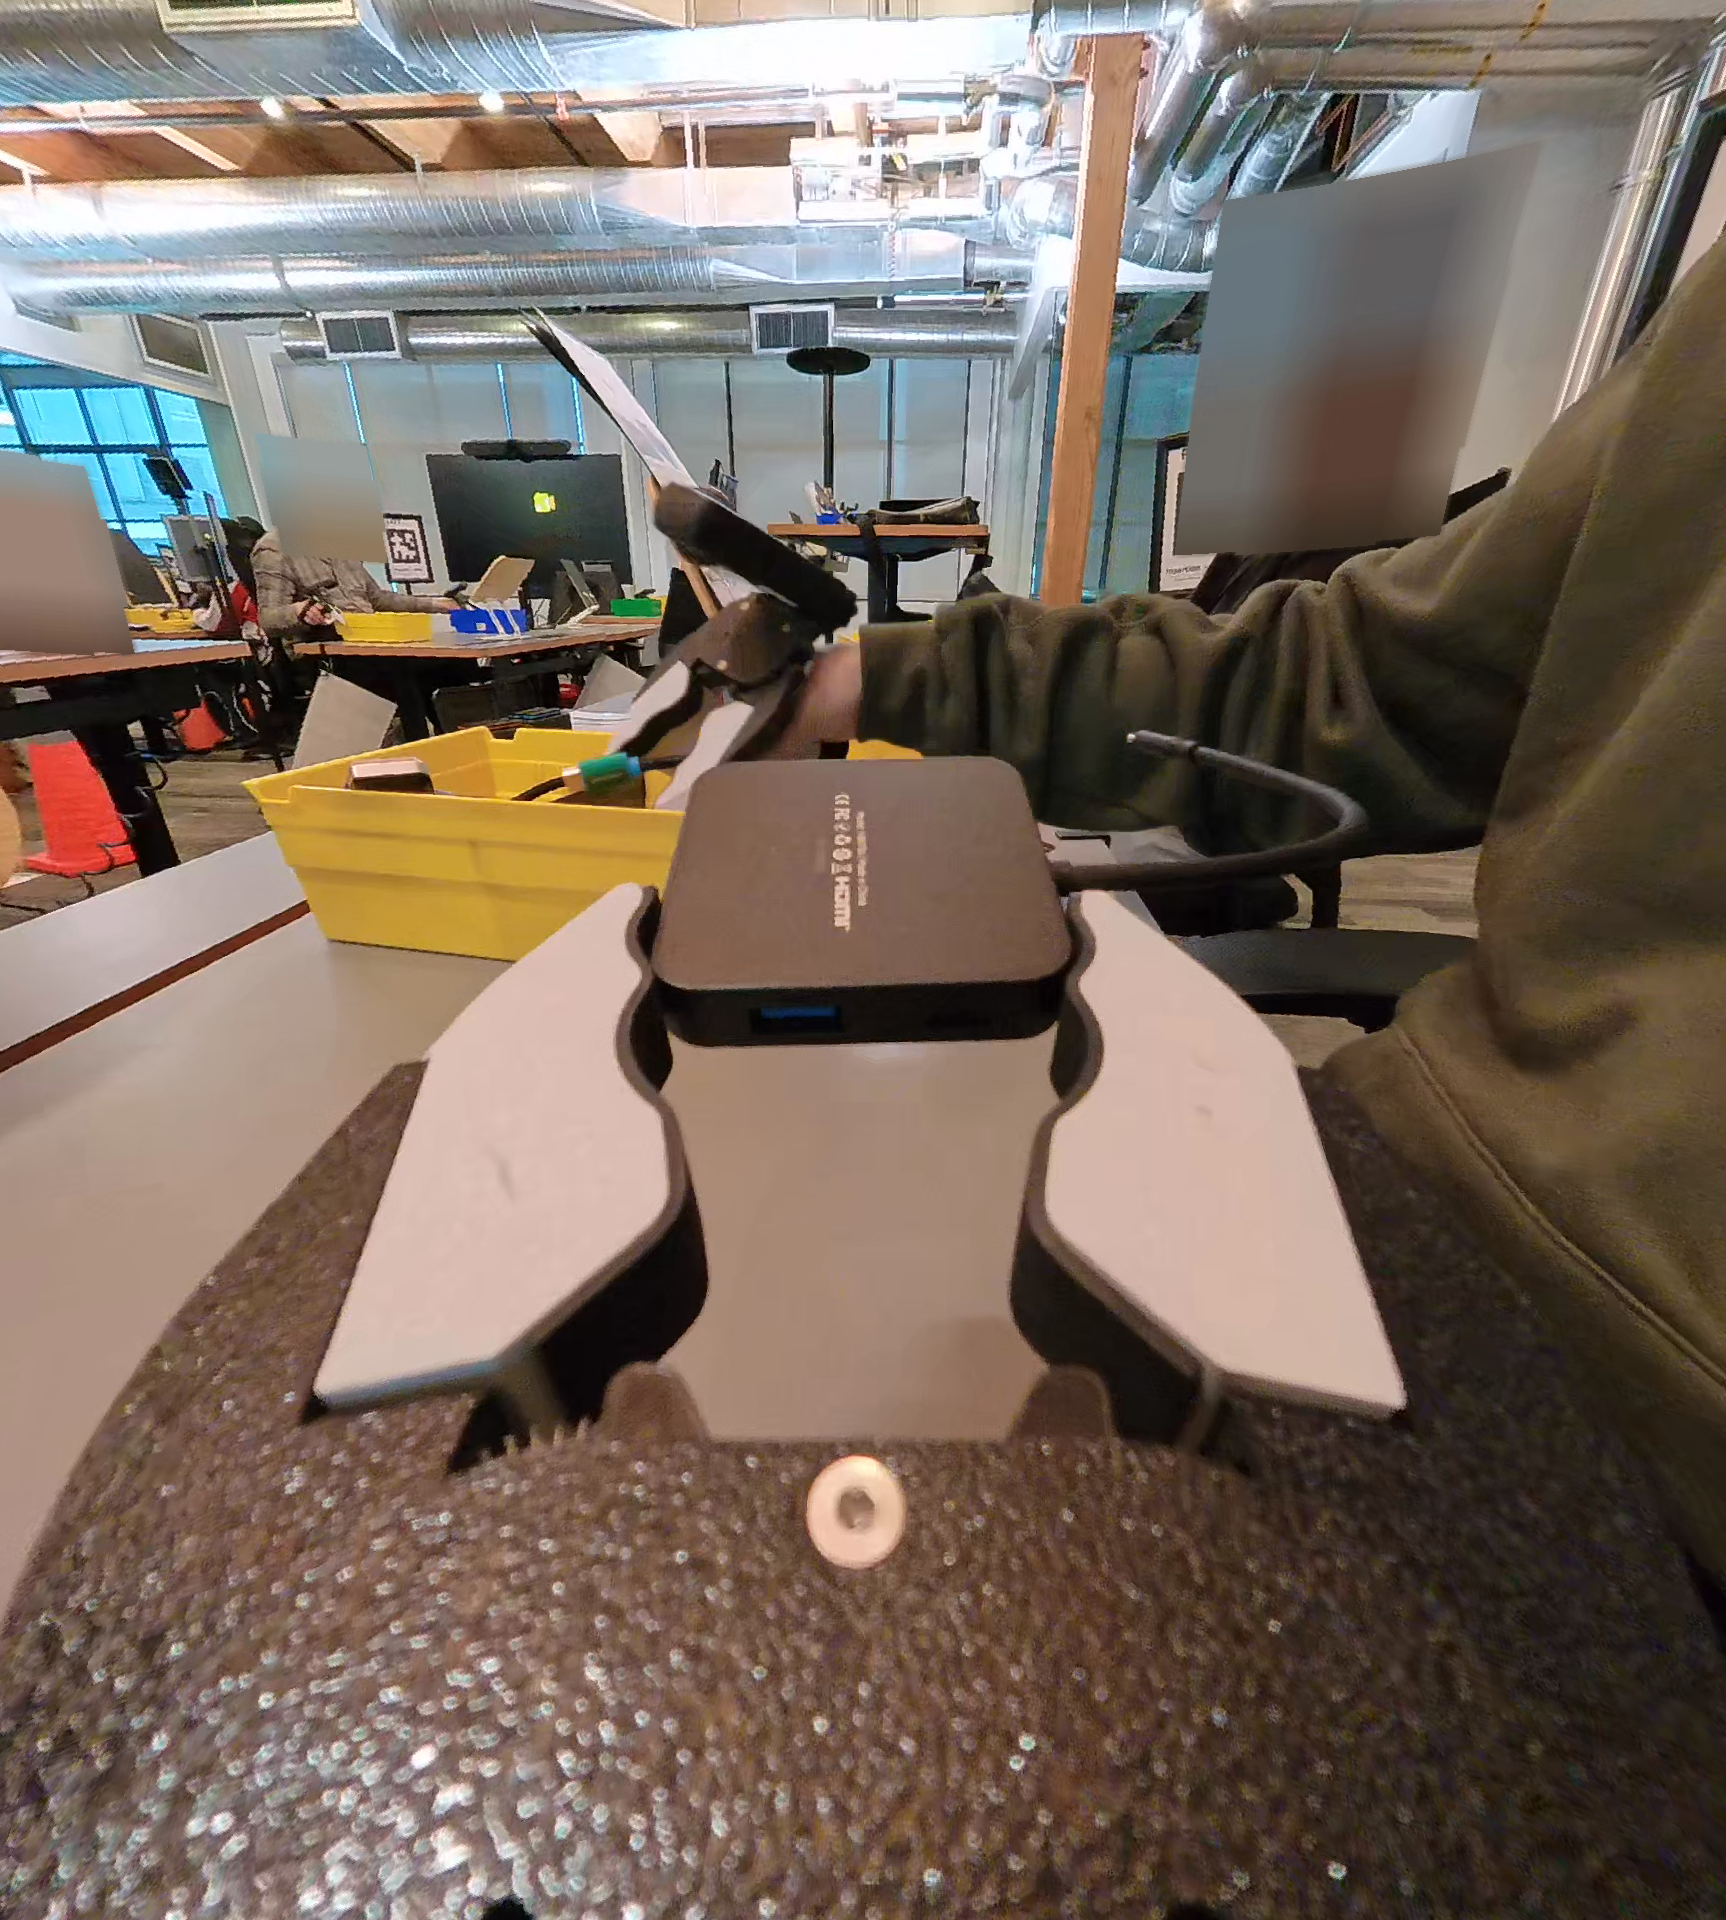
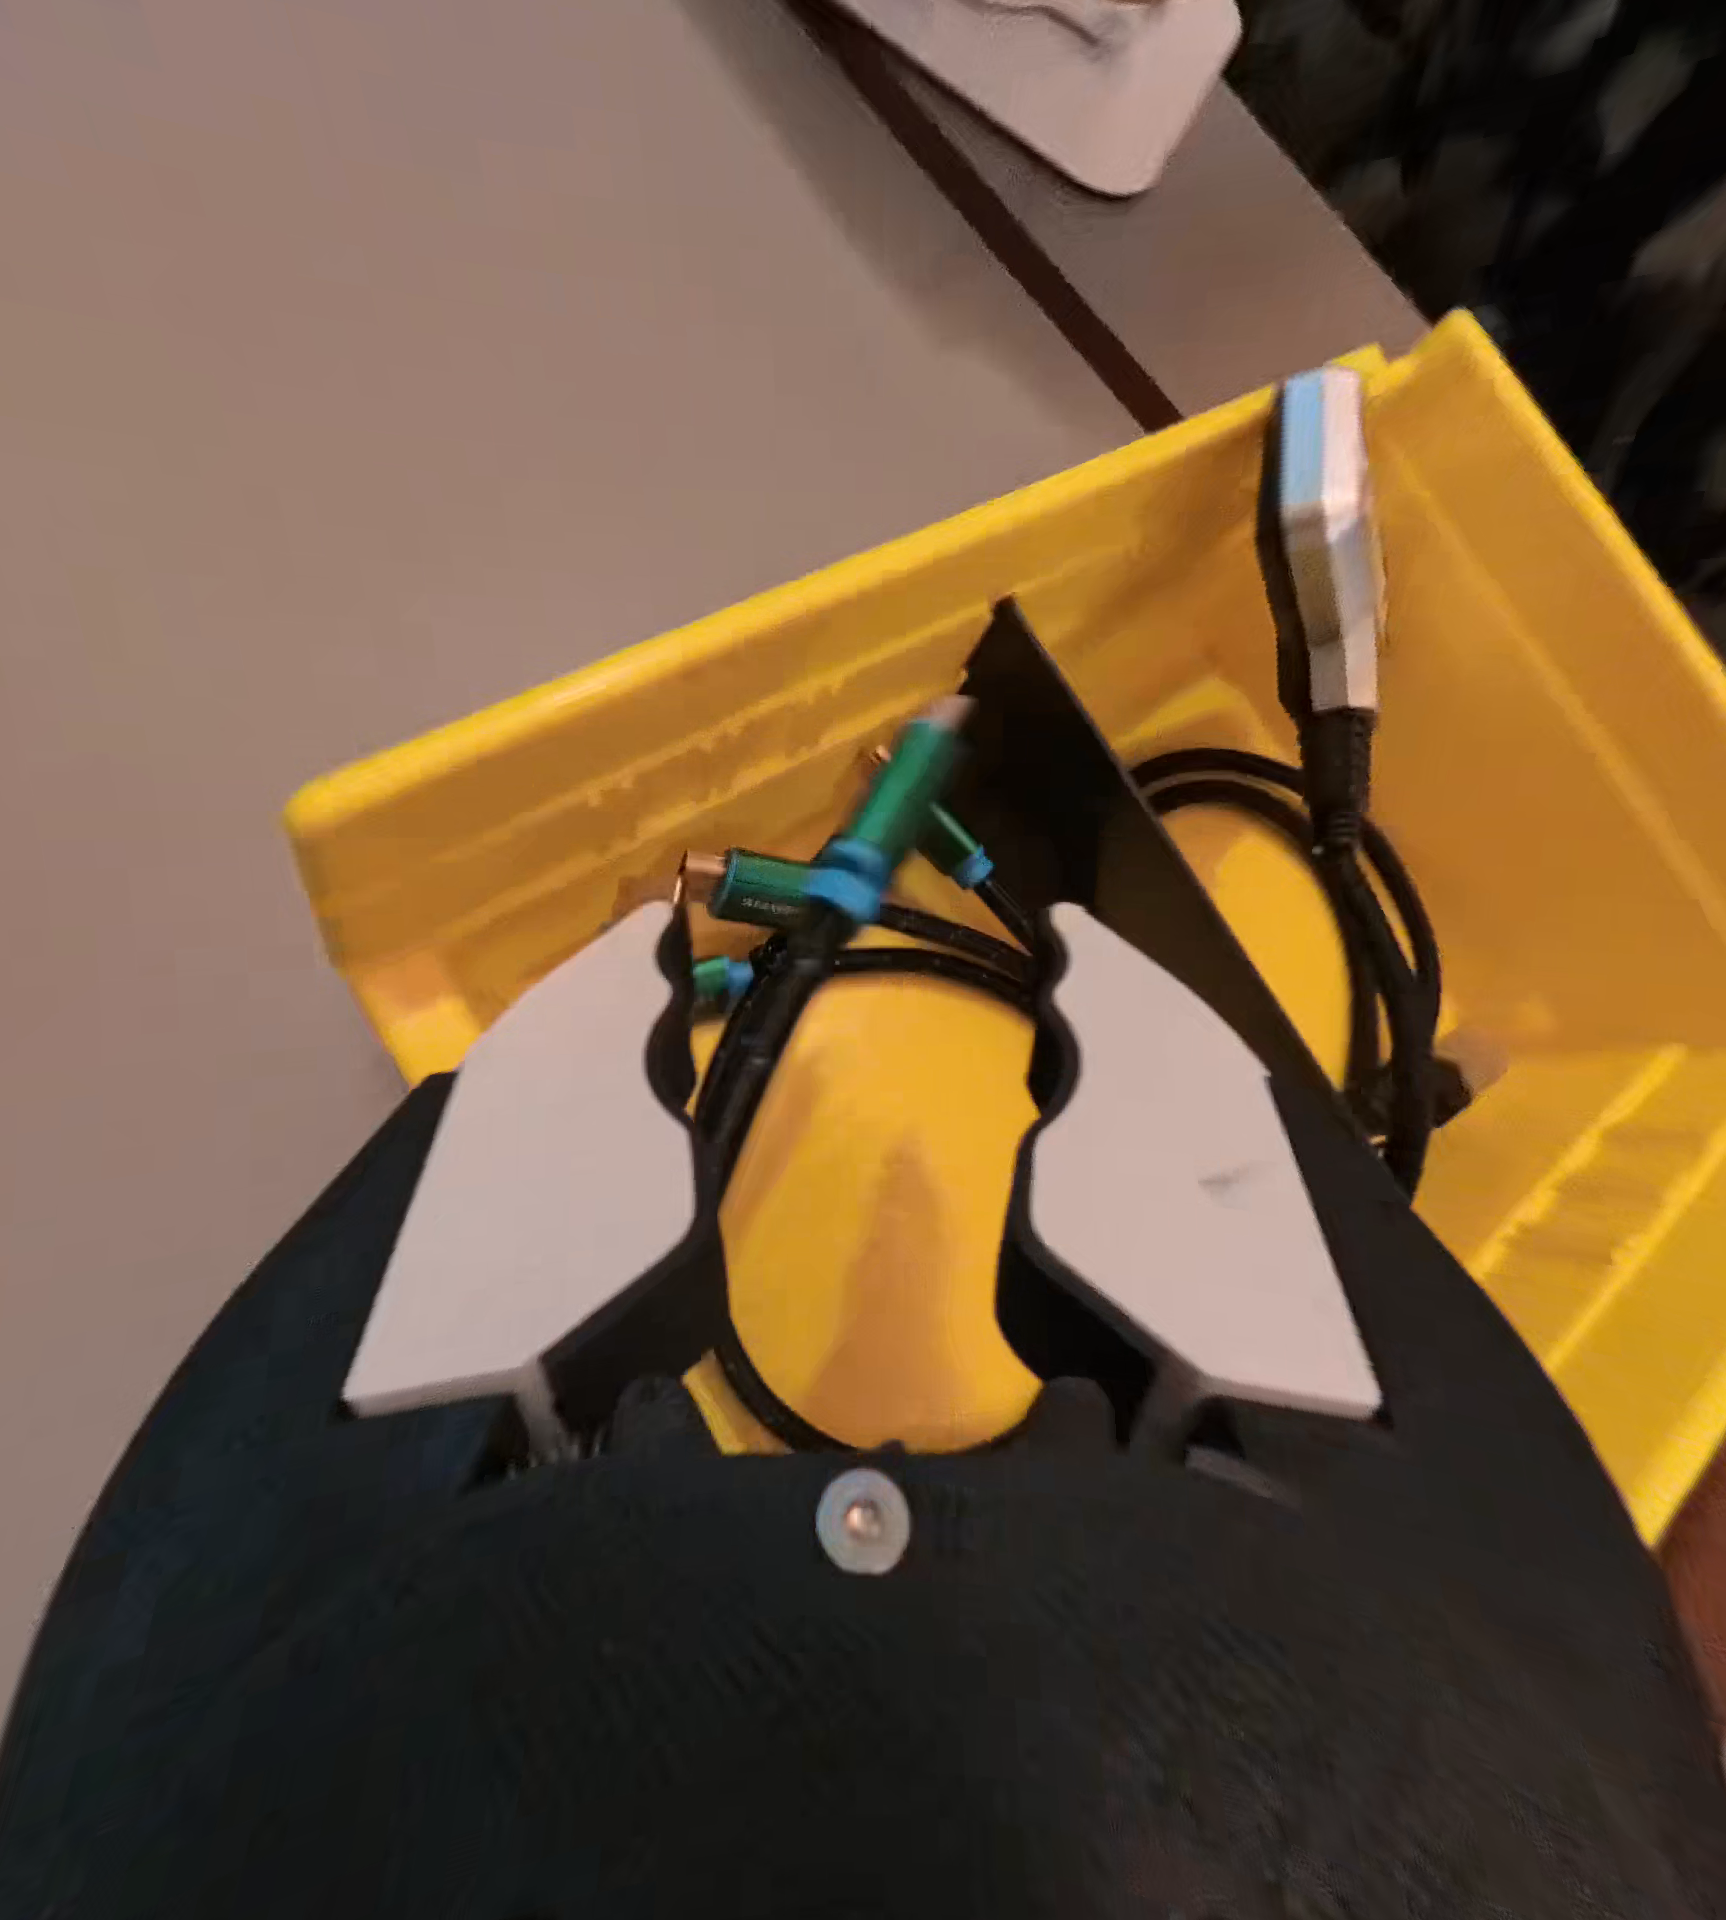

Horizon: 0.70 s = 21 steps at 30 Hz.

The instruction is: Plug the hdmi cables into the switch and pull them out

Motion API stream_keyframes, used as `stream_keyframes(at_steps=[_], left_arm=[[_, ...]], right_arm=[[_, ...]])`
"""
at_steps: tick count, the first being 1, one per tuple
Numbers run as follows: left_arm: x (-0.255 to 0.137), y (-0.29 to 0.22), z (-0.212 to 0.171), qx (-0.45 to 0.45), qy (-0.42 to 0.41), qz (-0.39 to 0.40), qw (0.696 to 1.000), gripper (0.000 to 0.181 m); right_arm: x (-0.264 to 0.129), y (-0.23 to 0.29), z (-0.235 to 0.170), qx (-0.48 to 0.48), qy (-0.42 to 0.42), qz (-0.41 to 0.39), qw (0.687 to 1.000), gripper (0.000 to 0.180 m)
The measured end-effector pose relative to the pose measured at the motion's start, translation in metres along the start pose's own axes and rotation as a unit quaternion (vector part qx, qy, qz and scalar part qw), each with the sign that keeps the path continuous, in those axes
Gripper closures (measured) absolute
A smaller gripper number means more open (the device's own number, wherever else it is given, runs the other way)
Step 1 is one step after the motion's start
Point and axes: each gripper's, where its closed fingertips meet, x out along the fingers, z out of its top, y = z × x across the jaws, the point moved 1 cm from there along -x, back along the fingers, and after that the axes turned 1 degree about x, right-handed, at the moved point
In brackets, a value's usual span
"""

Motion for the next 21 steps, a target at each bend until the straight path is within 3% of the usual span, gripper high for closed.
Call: stream_keyframes(at_steps=[4, 6, 8, 12, 16, 21], left_arm=[[0.005, -0.003, 0.001, 0.002, -0.001, -0.005, 1.000, 0.109], [0.007, -0.002, 0.001, 0.003, 0.000, -0.003, 1.000, 0.109], [0.010, -0.004, 0.000, 0.012, 0.007, -0.004, 1.000, 0.109], [0.022, -0.011, -0.002, 0.027, 0.030, -0.015, 0.999, 0.109], [0.038, -0.025, 0.001, 0.009, 0.025, -0.047, 0.999, 0.109], [0.050, -0.041, -0.002, 0.019, 0.052, -0.073, 0.996, 0.109]], right_arm=[[-0.019, 0.021, 0.035, 0.118, -0.076, 0.116, 0.983, 0.101], [-0.029, 0.003, 0.044, 0.143, -0.090, 0.047, 0.985, 0.098], [-0.048, 0.014, 0.063, 0.146, -0.120, 0.034, 0.981, 0.096], [-0.074, 0.122, 0.113, 0.082, -0.203, 0.159, 0.963, 0.089], [-0.088, 0.230, 0.143, -0.060, -0.308, 0.219, 0.924, 0.092], [-0.089, 0.279, 0.148, -0.068, -0.362, 0.287, 0.884, 0.098]])
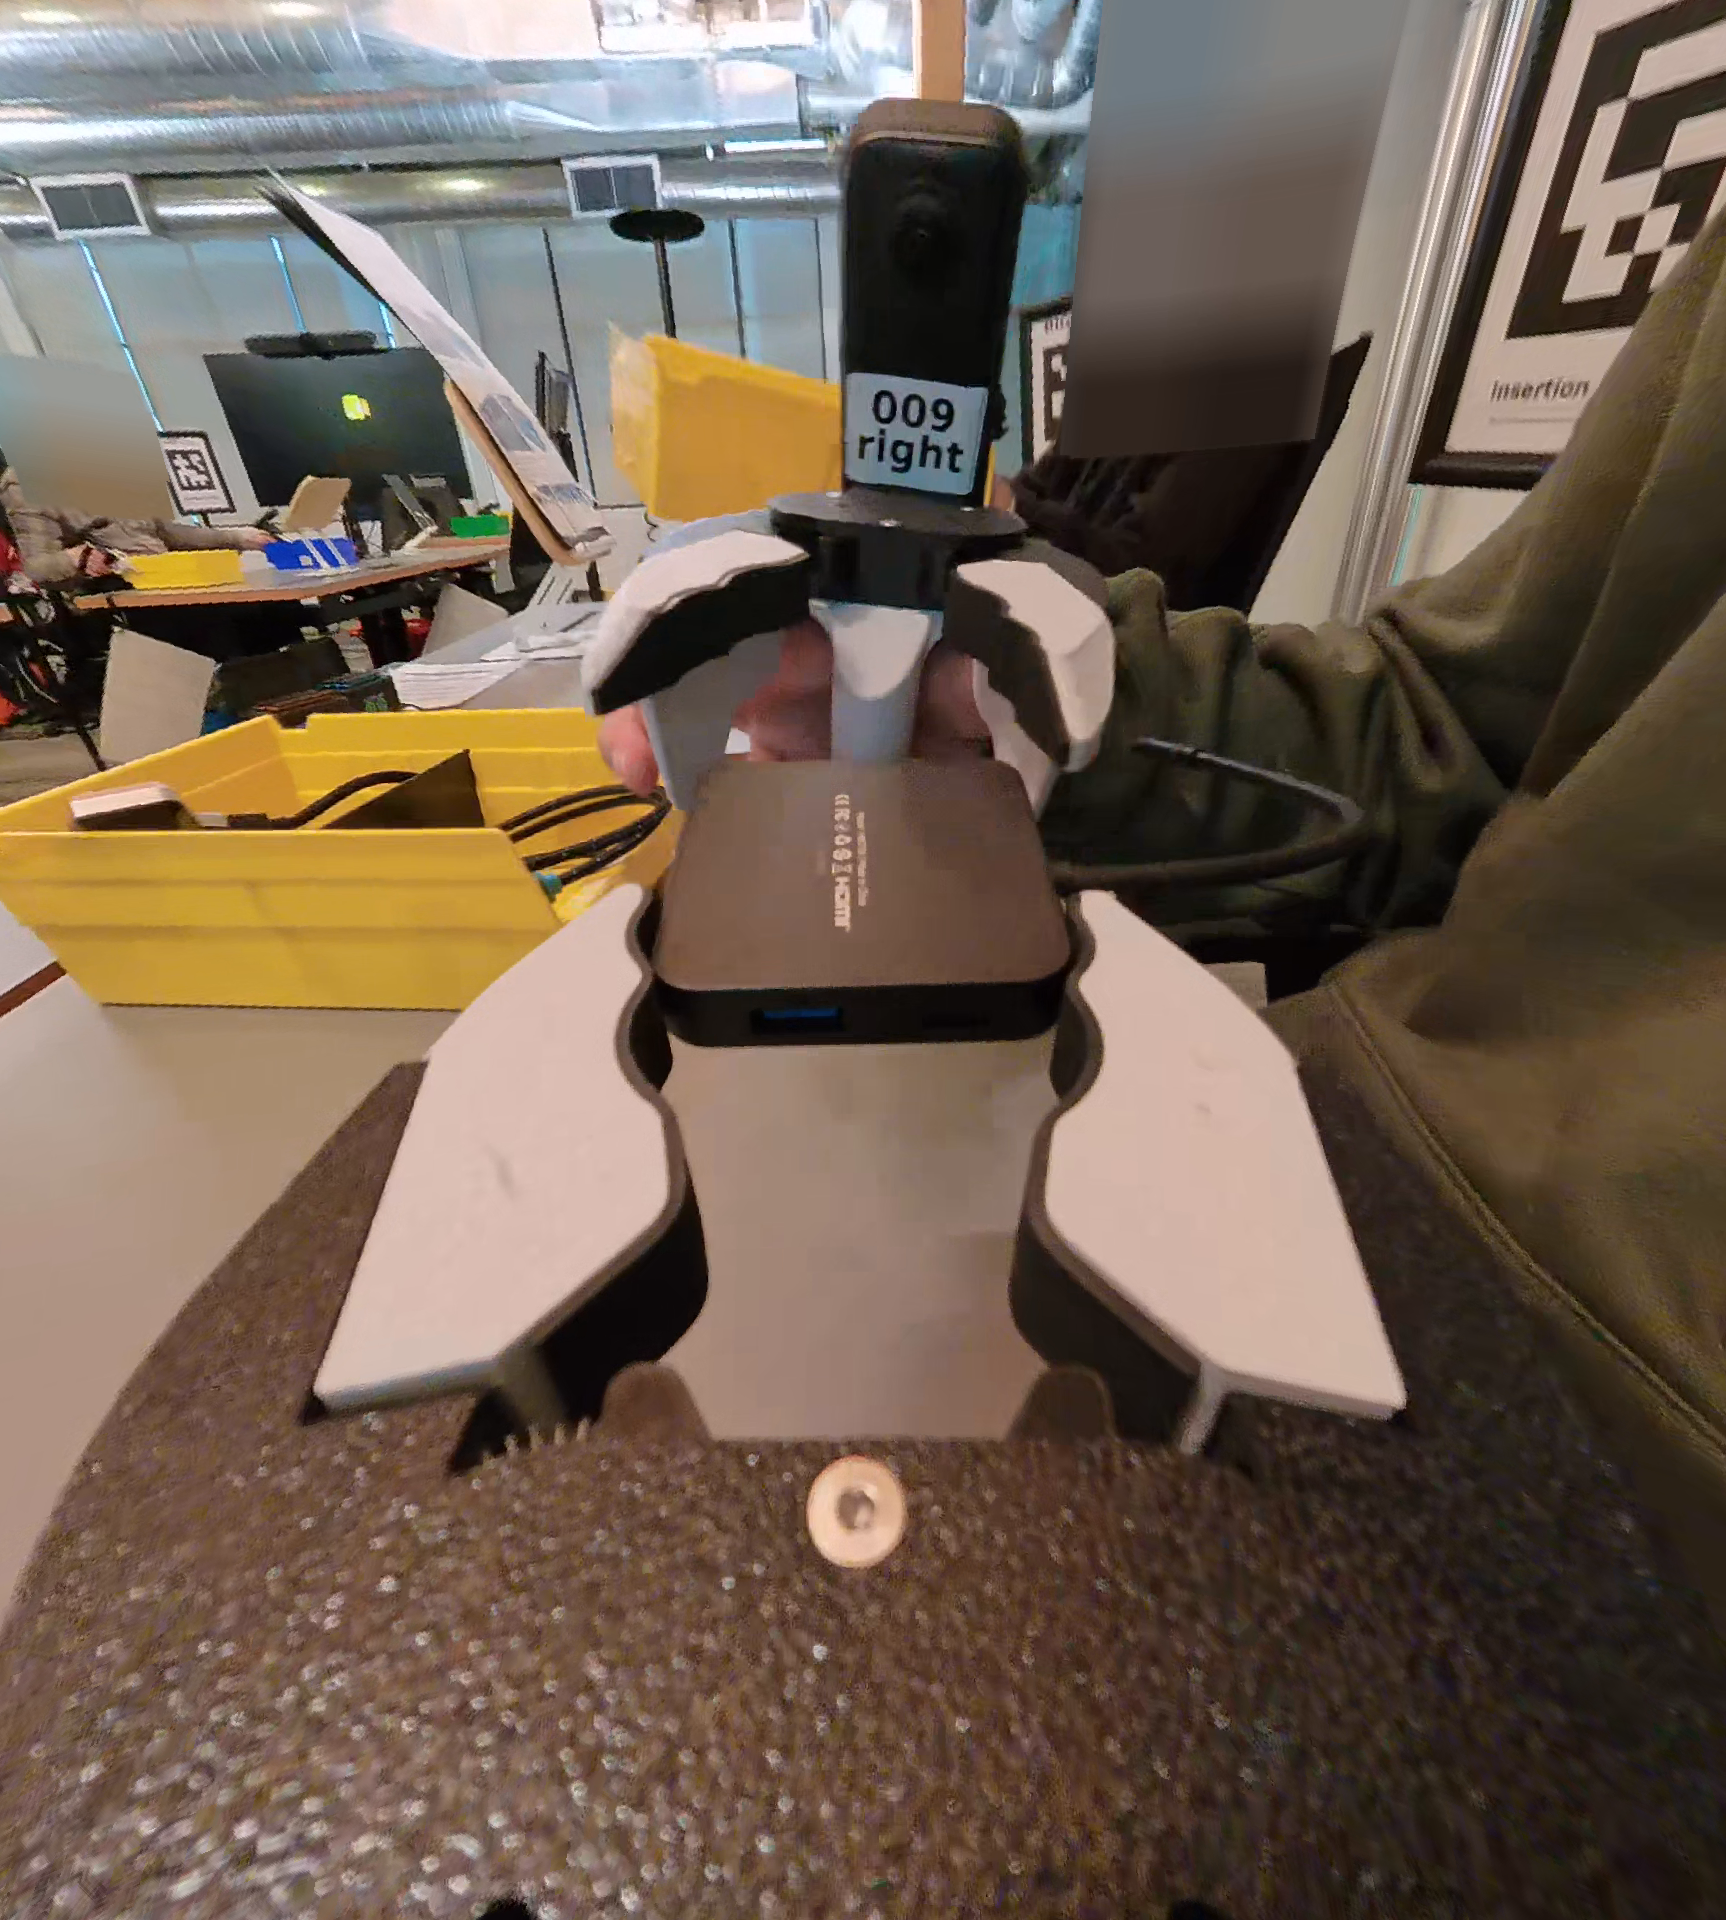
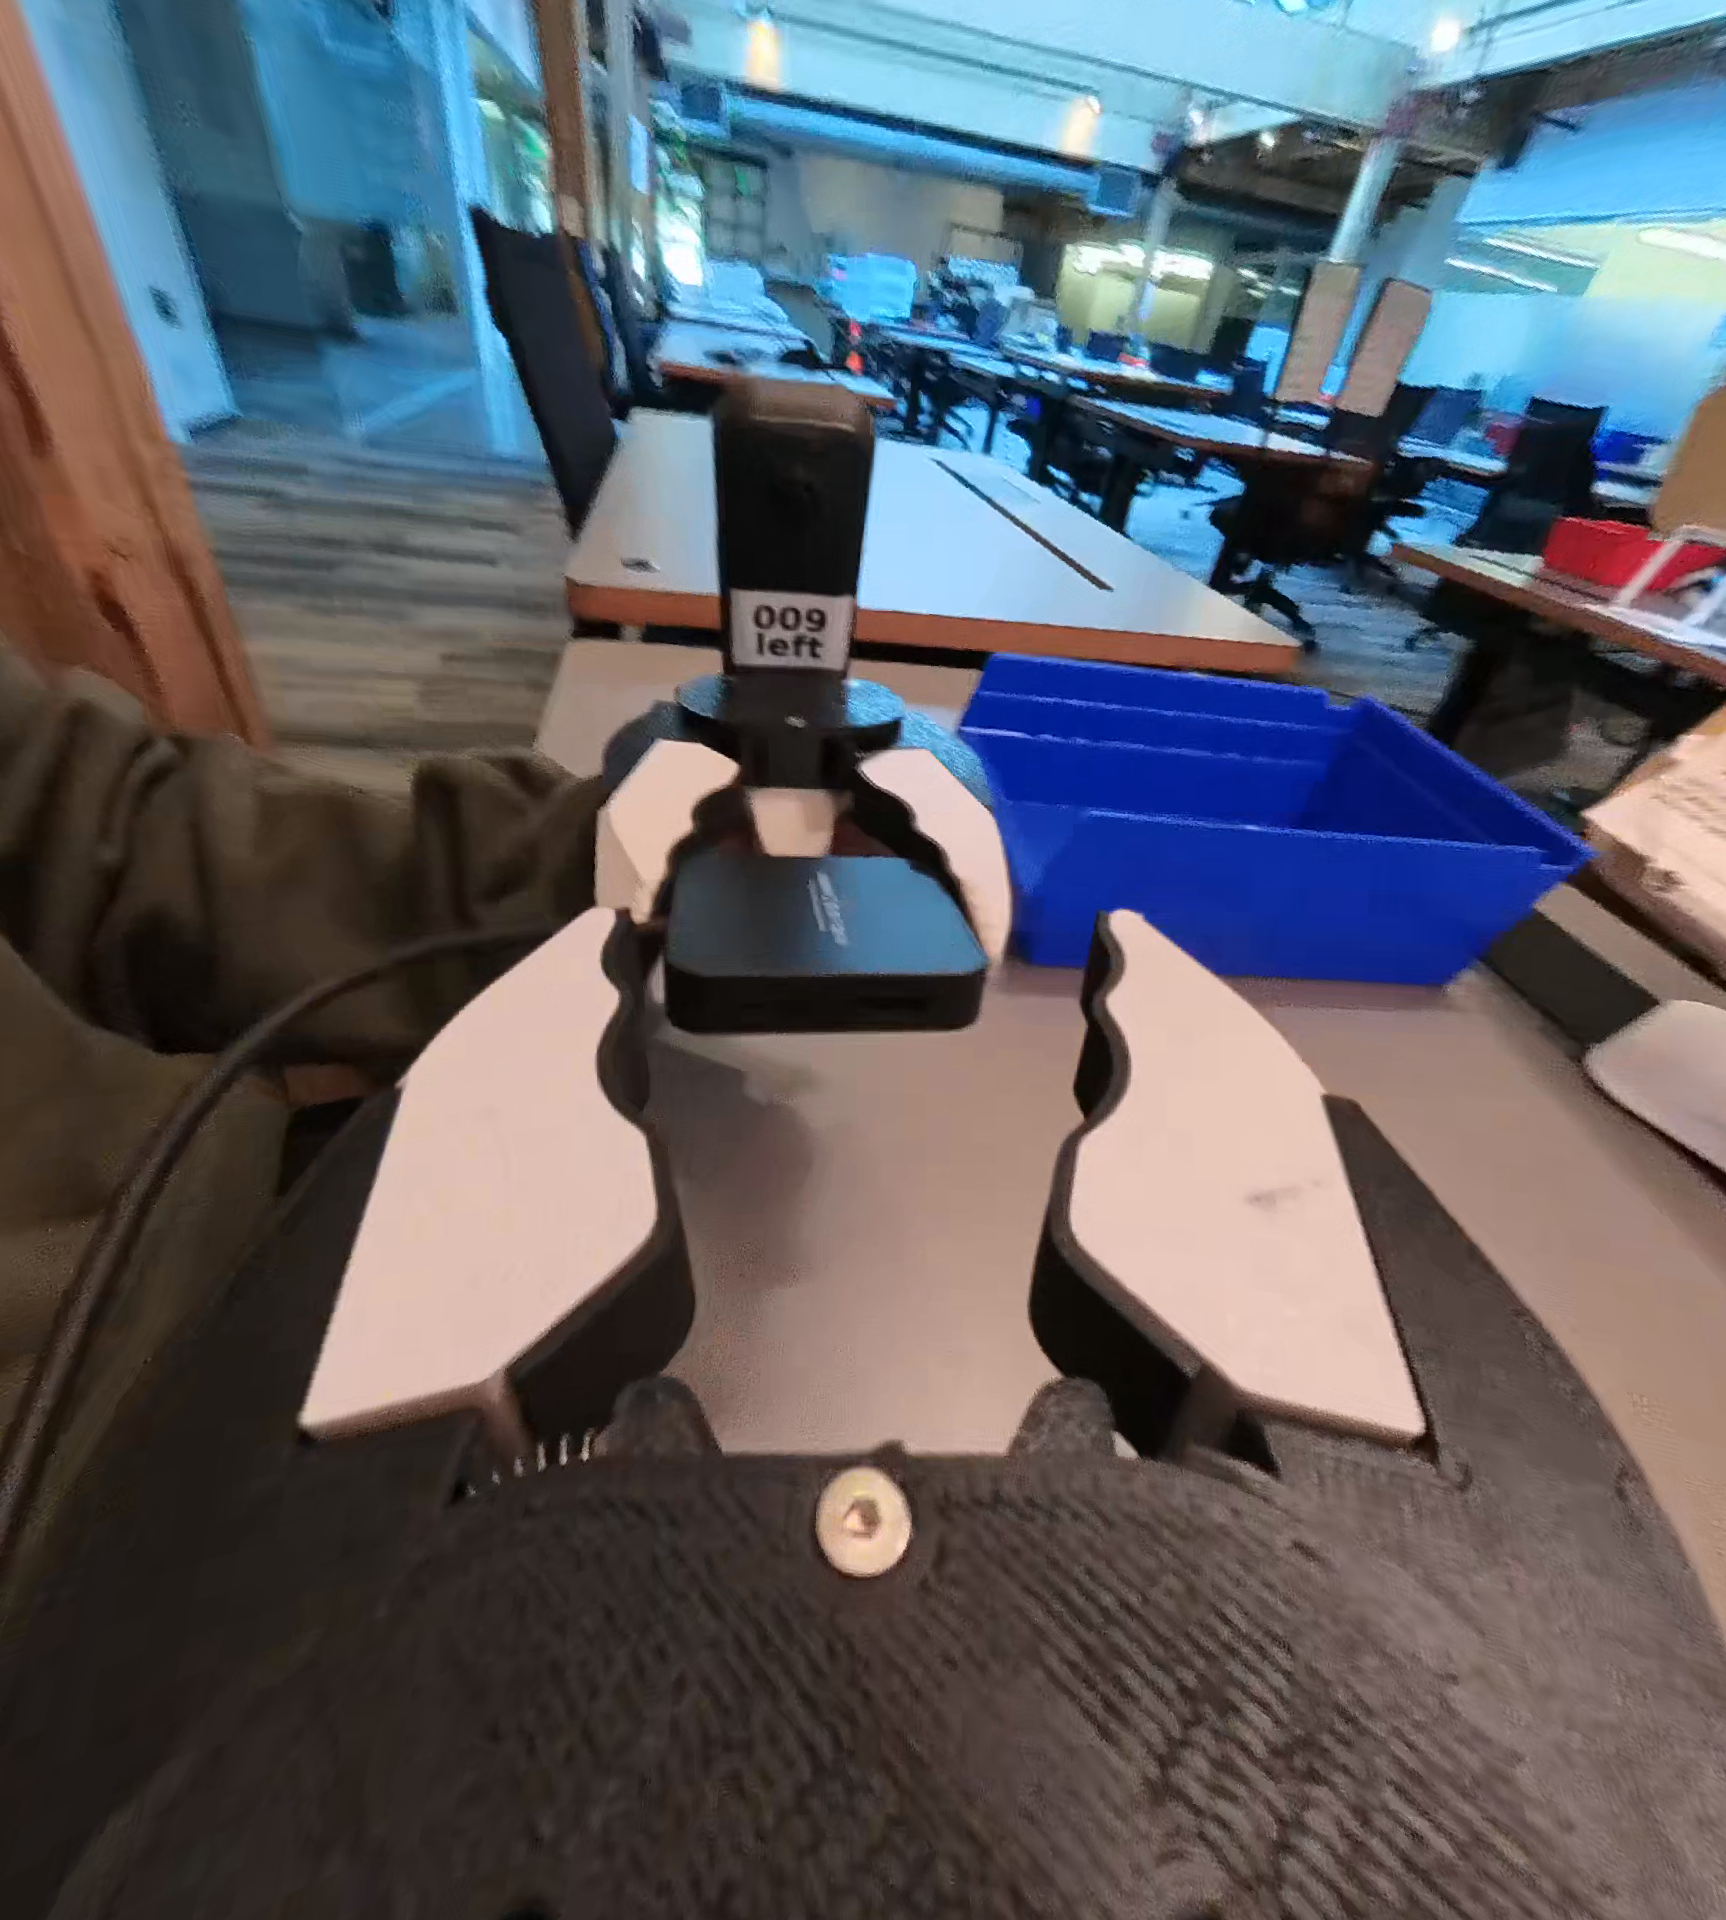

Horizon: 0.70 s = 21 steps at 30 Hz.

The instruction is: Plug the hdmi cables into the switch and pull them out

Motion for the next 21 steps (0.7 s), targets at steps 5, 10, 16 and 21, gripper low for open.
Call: stream_keyframes(at_steps=[5, 10, 16, 21], left_arm=[[0.002, -0.006, 0.004, 0.003, -0.003, -0.009, 1.000, 0.109], [0.002, -0.007, 0.003, 0.004, -0.003, -0.015, 1.000, 0.109], [-0.001, 0.013, 0.002, -0.020, -0.010, 0.052, 0.998, 0.108], [-0.015, 0.027, -0.001, -0.028, -0.016, 0.089, 0.995, 0.110]], right_arm=[[0.010, 0.018, -0.013, 0.016, 0.004, 0.030, 0.999, 0.099], [0.012, 0.014, -0.017, -0.001, -0.005, 0.010, 1.000, 0.111], [-0.001, -0.011, -0.011, -0.008, -0.006, -0.056, 0.998, 0.111], [-0.090, -0.131, 0.010, -0.005, 0.042, -0.309, 0.950, 0.111]])
